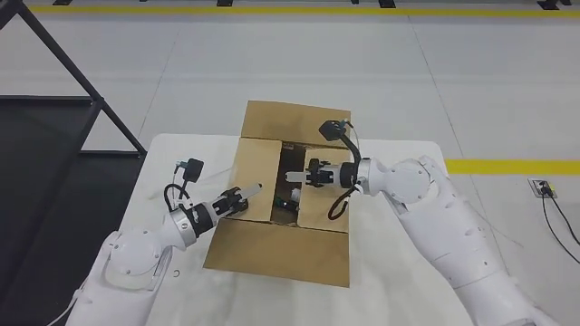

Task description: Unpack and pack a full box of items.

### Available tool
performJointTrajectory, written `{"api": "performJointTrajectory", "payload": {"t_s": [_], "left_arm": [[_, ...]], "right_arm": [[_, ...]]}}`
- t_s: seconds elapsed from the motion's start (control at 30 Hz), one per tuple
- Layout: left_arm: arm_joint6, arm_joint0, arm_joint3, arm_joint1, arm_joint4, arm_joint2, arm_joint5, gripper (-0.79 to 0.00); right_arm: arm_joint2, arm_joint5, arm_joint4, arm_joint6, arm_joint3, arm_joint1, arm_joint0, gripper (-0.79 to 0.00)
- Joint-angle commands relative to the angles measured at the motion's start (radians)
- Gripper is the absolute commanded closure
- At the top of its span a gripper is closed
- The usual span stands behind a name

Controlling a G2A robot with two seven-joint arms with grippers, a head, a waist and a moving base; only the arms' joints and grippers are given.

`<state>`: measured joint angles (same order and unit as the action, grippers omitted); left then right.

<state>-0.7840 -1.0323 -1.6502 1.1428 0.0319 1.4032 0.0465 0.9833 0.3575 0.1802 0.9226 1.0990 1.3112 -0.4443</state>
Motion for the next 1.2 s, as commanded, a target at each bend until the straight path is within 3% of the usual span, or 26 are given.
{"api": "performJointTrajectory", "payload": {"t_s": [0.0, 0.17, 0.37, 0.73, 1.1, 1.17], "left_arm": [[0.005, -0.009, -0.015, -0.002, -0.009, 0.01, 0.005, -0.785], [0.022, -0.047, -0.086, -0.008, -0.06, 0.062, 0.045, -0.785], [0.012, -0.114, -0.154, -0.021, -0.183, 0.187, 0.09, -0.785], [-0.218, -0.3, -0.187, -0.054, -0.412, 0.473, 0.206, -0.785], [-0.225, -0.308, -0.189, -0.055, -0.415, 0.483, 0.21, -0.785], [-0.234, -0.31, -0.192, -0.057, -0.393, 0.463, 0.177, -0.785]], "right_arm": [[0.01, 0.006, -0.002, 0.002, 0.026, -0.004, -0.007, -0.785], [0.044, 0.02, -0.005, 0.012, 0.084, -0.016, -0.018, -0.785], [0.106, 0.046, 0.002, -0.001, 0.083, -0.033, -0.004, -0.785], [0.144, 0.044, 0.006, -0.022, 0.071, -0.043, 0.008, -0.785], [0.144, 0.044, 0.006, -0.022, 0.071, -0.043, 0.008, -0.785], [0.145, 0.053, -0.021, -0.039, 0.063, -0.043, -0.004, -0.785]]}}
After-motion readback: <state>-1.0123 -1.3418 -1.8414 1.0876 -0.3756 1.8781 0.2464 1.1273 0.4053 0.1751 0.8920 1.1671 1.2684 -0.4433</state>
